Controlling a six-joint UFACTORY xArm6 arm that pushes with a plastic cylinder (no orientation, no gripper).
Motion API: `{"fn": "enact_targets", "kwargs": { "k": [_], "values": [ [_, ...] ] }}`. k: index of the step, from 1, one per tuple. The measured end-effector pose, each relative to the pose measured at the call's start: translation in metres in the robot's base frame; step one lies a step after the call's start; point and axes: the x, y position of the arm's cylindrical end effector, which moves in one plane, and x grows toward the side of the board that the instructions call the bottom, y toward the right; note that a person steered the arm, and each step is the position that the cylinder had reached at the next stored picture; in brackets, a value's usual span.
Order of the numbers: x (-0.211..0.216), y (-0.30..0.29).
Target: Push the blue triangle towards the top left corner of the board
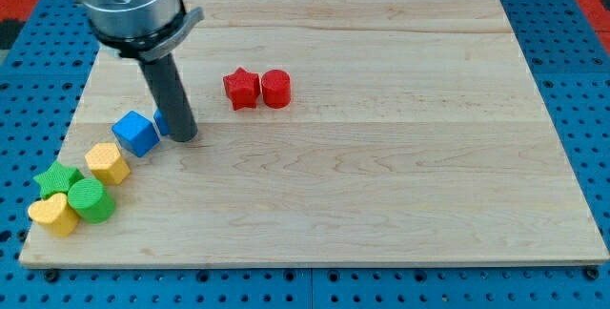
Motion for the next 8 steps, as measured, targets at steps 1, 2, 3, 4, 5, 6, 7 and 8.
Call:
{"fn": "enact_targets", "kwargs": {
  "k": [1, 2, 3, 4, 5, 6, 7, 8],
  "values": [
    [-0.008, 0.014],
    [-0.031, 0.011],
    [-0.028, 0.023],
    [0.013, 0.035],
    [-0.01, -0.029],
    [-0.069, -0.081],
    [-0.119, -0.104],
    [-0.129, -0.061]
  ]
}}
